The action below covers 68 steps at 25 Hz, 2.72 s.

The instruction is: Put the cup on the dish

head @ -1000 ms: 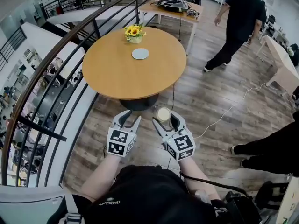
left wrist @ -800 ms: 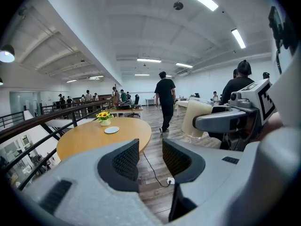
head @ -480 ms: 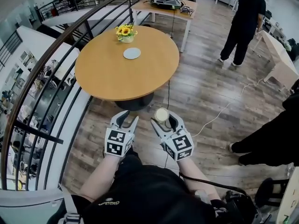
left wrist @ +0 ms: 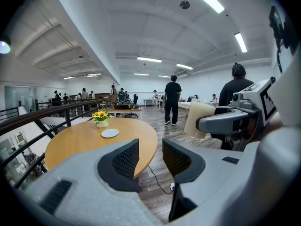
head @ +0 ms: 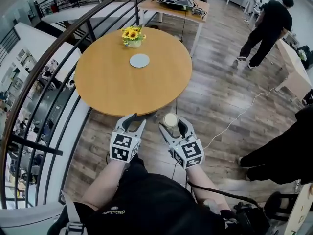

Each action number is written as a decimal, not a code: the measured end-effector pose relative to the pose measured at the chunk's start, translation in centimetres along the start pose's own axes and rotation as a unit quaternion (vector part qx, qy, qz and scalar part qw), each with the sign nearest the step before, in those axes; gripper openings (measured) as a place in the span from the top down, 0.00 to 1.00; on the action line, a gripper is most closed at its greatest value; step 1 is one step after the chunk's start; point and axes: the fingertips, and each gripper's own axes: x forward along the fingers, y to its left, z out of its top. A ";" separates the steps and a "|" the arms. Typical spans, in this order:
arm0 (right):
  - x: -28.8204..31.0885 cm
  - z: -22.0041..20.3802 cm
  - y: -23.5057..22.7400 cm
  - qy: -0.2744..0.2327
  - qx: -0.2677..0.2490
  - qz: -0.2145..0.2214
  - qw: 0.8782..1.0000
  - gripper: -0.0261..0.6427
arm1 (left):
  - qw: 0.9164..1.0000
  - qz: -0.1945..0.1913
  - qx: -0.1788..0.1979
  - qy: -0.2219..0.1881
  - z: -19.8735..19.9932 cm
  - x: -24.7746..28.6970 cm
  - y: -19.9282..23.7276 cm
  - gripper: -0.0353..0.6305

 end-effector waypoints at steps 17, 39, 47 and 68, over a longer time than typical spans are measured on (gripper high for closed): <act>20.6 3.6 -0.4 0.025 -0.012 0.025 0.999 0.58 | 0.999 0.025 -0.040 -0.004 2.2 6.0 18.9 0.71; 33.4 7.4 -4.4 0.023 -0.021 -0.004 0.999 0.58 | 0.999 0.004 -0.033 0.003 6.0 13.3 28.6 0.74; 34.5 7.9 -7.5 0.022 -0.026 0.008 0.999 0.58 | 0.999 0.017 -0.032 0.005 7.7 16.0 28.4 0.74; 39.3 -1.2 -12.0 0.085 -0.005 0.032 0.996 0.58 | 0.993 0.033 -0.079 0.085 -0.4 23.8 29.7 0.74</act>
